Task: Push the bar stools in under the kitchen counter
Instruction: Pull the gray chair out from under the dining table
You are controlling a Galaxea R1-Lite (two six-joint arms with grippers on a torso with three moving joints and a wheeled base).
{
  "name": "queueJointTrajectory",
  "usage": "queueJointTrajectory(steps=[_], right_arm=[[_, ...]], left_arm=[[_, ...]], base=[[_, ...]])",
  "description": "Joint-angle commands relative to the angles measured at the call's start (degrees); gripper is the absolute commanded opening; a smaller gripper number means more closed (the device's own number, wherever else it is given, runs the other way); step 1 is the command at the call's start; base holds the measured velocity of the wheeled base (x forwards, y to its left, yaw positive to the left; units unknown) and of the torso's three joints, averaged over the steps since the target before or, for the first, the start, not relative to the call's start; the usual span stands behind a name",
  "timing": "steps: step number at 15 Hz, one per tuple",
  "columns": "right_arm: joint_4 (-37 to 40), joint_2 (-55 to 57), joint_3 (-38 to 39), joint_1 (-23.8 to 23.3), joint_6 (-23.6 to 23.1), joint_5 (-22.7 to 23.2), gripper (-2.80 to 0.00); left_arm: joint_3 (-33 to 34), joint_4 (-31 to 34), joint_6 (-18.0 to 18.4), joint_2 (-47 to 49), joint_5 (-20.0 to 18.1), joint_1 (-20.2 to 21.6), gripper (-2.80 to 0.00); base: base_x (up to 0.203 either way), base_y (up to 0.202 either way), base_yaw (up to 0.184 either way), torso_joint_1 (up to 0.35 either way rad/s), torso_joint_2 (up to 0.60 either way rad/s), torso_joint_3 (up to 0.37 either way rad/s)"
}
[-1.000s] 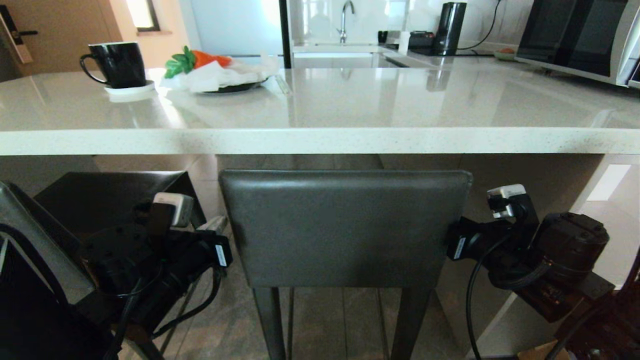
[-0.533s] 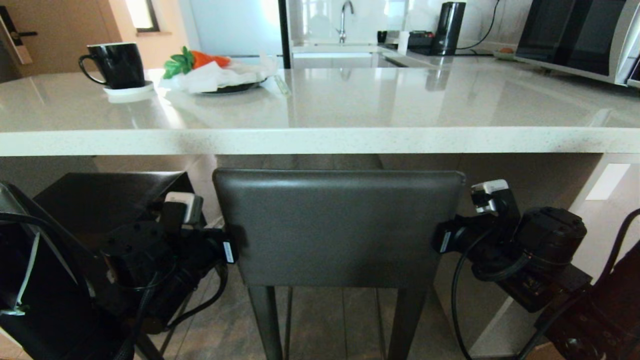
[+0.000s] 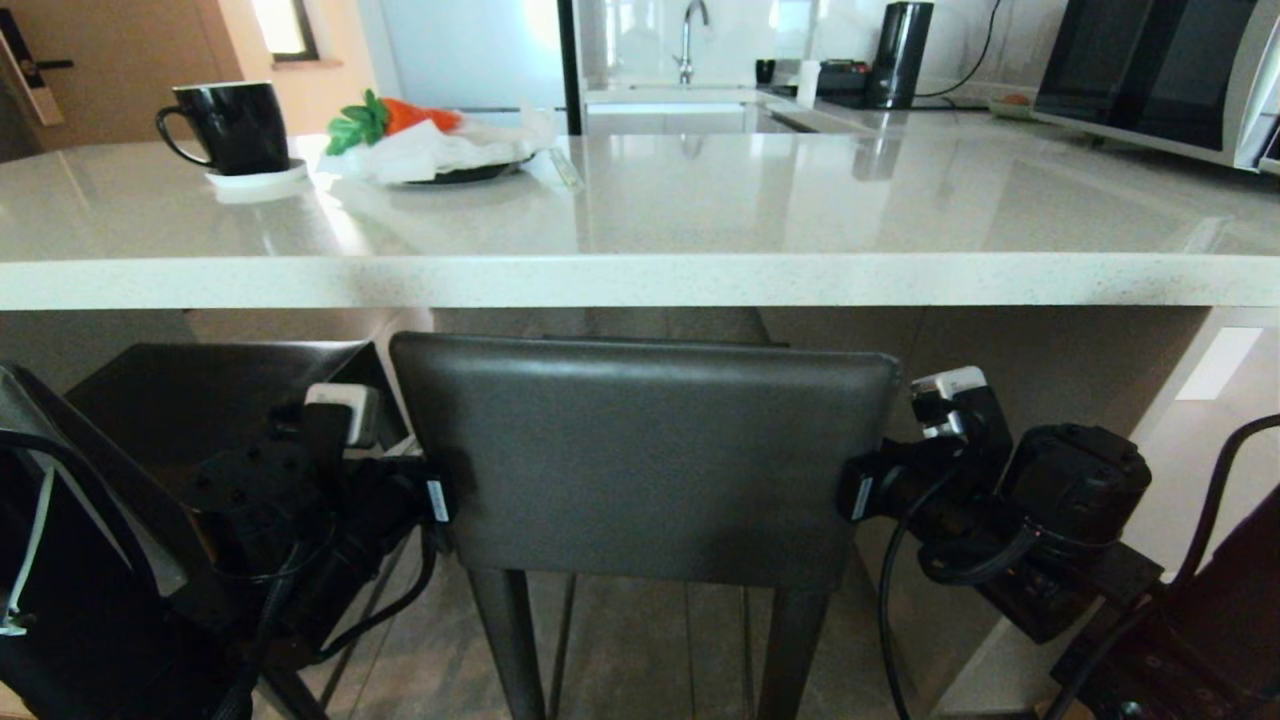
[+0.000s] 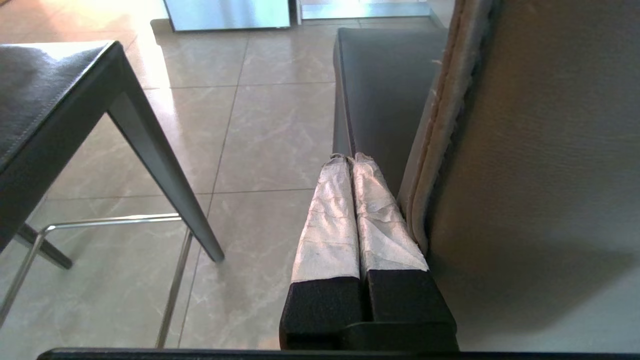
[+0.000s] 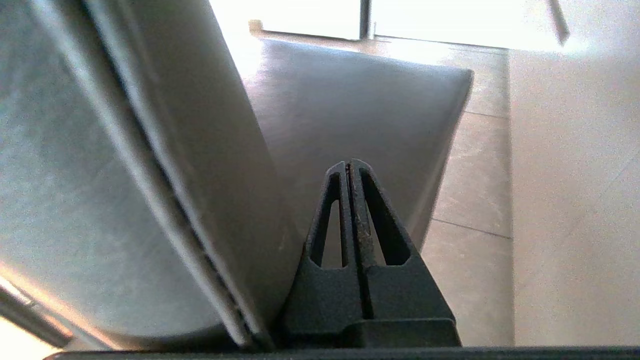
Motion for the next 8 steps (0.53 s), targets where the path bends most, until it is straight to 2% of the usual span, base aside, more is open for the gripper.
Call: queueJointTrajectory(steps=[1,5,8], right_arm=[[-0.6,-0.8,-0.2,0.2,-0.1,-2.8,-2.80],[-0.6,-1.4,0.0,-0.4,-0.1,-4.4,-2.80],[-0.5,-1.9,0.1,-0.4,-0.1,-5.0,-2.80]], left_arm=[[0.2,-0.7,-0.1,-1.3,-0.5,-1.4,-2.80],[1.1,-0.7,-0.1,-3.2,-0.2,-7.1,-2.80],[1.4,-0.7,-0.1,-3.0,2.0,-7.5,-2.80]], base=[[0.000,0.000,0.000,0.000,0.00,0.000],[0.000,0.000,0.000,0.000,0.00,0.000],[0.000,0.000,0.000,0.000,0.00,0.000]])
